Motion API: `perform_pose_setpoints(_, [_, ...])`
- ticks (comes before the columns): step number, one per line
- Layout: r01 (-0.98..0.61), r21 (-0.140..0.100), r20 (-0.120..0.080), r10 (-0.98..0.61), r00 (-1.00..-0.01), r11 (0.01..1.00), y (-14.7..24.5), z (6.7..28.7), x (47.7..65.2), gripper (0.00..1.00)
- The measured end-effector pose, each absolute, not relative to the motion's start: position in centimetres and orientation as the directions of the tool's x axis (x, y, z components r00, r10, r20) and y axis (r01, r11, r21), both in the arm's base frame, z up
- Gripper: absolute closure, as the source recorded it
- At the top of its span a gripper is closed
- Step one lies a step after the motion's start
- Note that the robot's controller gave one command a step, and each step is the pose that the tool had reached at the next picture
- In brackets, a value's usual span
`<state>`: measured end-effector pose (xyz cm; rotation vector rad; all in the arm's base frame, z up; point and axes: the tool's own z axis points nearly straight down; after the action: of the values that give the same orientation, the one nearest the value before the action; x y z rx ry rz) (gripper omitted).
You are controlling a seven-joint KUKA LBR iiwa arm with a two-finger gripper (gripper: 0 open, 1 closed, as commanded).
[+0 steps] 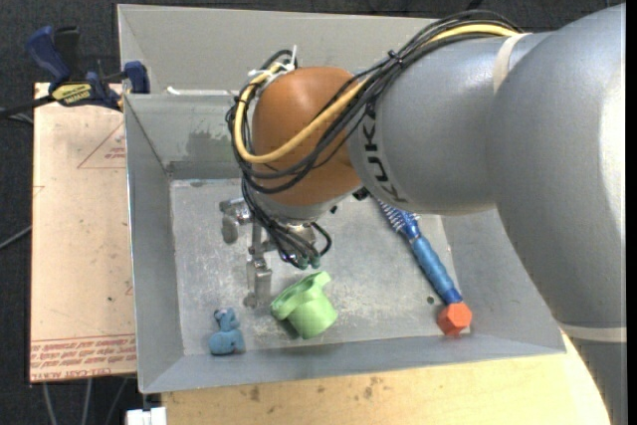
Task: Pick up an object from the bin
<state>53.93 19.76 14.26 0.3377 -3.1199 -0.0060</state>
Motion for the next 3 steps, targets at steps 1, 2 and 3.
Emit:
perform_pose_setpoints(1, [-0.350, 0.000, -0.010, -0.350, -0.937, 0.937, 19.6, 7.0, 49.1, 0.00])
perform_pose_setpoints(2, [-0.349, 0.001, -0.002, -0.349, -0.937, 0.937, 19.6, 7.0, 48.9, 1.00])
perform_pose_setpoints(3, [-0.312, 0.001, -0.012, -0.312, -0.950, 0.950, 17.8, 23.4, 50.7, 1.00])
